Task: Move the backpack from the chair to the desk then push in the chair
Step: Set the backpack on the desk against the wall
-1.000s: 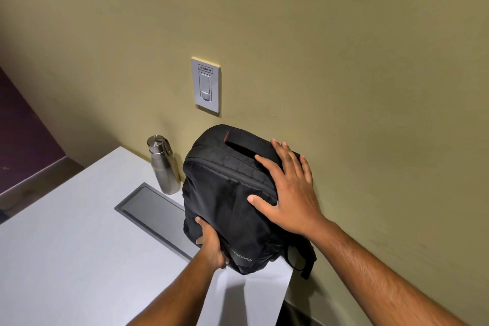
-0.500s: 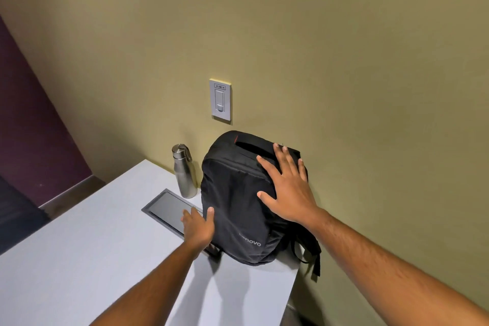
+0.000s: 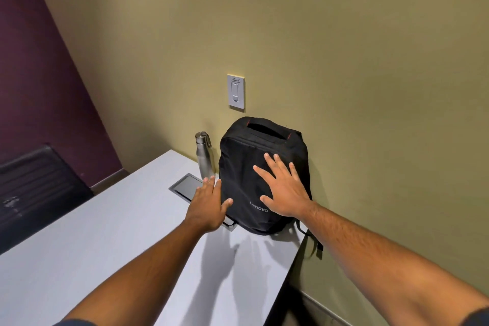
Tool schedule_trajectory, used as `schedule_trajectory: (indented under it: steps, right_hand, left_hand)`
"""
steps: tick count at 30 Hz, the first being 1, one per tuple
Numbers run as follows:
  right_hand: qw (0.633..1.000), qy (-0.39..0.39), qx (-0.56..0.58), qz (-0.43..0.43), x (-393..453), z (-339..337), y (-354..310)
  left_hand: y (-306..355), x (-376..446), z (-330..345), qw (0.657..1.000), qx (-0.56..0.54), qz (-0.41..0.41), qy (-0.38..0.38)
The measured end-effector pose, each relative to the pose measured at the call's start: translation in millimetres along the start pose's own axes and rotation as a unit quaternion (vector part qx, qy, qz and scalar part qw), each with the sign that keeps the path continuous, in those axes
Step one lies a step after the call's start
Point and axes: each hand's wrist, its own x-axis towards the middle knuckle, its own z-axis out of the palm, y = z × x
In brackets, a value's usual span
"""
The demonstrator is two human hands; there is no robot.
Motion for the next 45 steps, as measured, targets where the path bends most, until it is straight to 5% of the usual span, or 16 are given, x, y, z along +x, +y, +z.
schedule_trajectory:
  steps: [21, 45]
  right_hand:
    - [0.994, -0.054, -0.004, -0.093, -205.7, -15.7, 4.6]
    - [0.997, -0.066, 0.032, -0.027, -490.1, -21.9, -100.7]
  left_hand:
    - [131.3, -264.4, -32.6, 0.989, 0.115, -0.096, 0.001]
    - [121.9, -558.2, -8.2, 0.994, 0.087, -0.063, 0.002]
